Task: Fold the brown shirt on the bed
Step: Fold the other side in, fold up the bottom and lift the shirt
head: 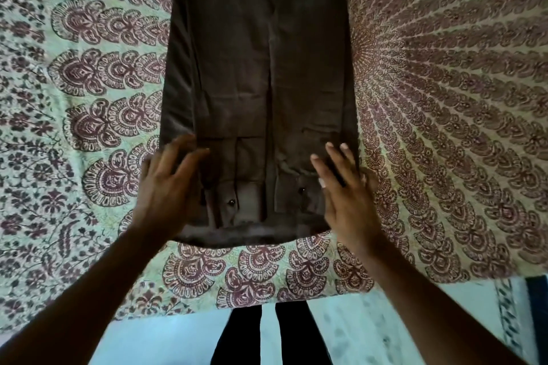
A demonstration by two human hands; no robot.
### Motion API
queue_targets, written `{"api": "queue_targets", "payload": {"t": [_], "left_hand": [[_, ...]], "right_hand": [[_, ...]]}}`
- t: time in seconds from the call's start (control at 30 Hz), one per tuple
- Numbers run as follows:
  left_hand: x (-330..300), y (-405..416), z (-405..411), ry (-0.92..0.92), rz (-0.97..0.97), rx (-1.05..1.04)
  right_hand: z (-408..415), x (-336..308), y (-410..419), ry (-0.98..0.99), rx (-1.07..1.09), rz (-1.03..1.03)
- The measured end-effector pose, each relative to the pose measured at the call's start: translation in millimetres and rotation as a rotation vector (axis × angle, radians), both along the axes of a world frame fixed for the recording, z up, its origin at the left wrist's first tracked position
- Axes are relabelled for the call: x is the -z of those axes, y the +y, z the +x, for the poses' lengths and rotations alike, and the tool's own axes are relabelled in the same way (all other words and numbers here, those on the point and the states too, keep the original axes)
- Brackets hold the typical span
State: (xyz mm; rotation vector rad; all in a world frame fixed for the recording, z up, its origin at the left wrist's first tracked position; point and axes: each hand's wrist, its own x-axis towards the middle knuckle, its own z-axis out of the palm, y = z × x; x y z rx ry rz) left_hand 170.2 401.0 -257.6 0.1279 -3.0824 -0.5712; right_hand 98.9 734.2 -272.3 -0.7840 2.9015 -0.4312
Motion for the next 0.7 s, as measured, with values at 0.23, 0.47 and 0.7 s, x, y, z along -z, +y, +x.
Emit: {"api": "queue_targets", "payload": {"t": [0.23, 0.47, 0.7], "left_hand": [[5, -80, 24, -0.223, -0.178, 0.401], [1, -74, 1, -0.188, -0.267, 0.563], [13, -49, -10, -0.130, -0.276, 0.595]], "right_hand": [[-45, -4, 75, 0.087, -0.430, 0.321], [-69, -7, 70, 0.216, -0.656, 0.459], [-70, -4, 35, 0.094, -0.763, 0.316]]}}
